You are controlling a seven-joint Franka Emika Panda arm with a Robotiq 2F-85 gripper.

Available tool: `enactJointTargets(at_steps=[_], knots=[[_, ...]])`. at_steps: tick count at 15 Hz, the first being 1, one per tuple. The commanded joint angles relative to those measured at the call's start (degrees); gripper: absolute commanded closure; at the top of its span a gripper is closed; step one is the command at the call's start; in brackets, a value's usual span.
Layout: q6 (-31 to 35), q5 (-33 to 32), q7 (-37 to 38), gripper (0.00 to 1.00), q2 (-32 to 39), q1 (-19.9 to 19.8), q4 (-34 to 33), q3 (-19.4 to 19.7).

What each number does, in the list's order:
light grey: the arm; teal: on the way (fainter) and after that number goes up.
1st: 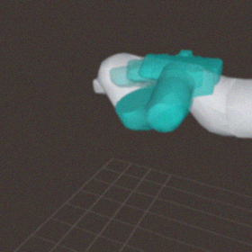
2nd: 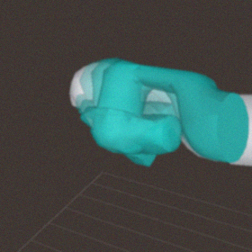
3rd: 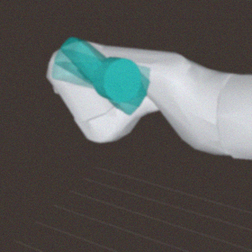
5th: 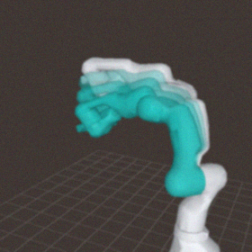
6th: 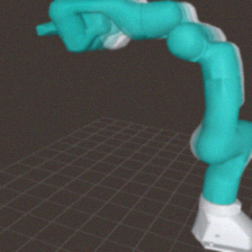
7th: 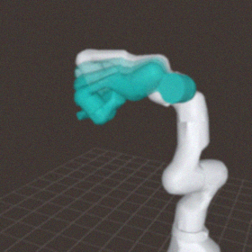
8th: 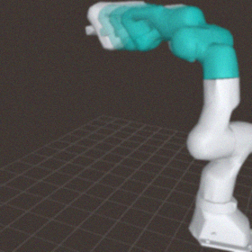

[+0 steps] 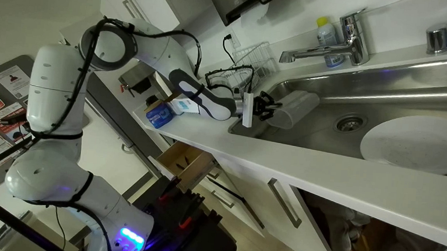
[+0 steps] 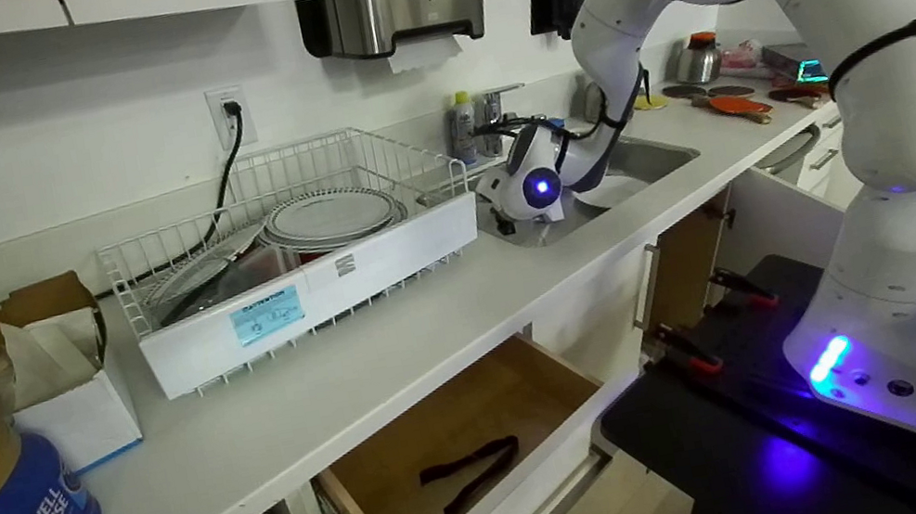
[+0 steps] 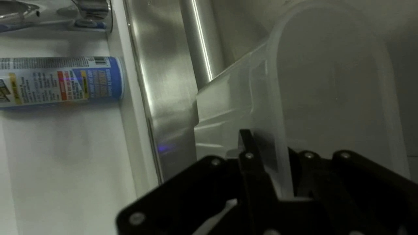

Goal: Pick up the bowl in the sink and put it on the drying rack

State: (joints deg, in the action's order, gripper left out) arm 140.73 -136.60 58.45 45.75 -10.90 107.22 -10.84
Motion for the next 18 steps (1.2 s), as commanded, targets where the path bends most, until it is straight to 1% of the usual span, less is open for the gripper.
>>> enactJointTargets(at_steps=[1, 6, 8, 10, 14, 18], knots=[[-2.3, -0.7, 4.2, 0.98, -5.2, 0.3, 7.0, 0.5], [-1.8, -0.8, 7.9, 0.98, -15.2, -0.1, 18.8, 0.8], [-2.5, -2.5, 10.6, 0.98, -20.0, -0.1, 23.9, 0.6], [-4.3, -6.6, 16.3, 0.98, -25.3, -0.1, 29.3, 0.3], [-9.1, -11.7, 24.8, 0.98, -35.2, 1.5, 39.2, 1.1], [-11.0, -12.4, 27.7, 0.98, -43.4, 4.0, 46.3, 2.5]])
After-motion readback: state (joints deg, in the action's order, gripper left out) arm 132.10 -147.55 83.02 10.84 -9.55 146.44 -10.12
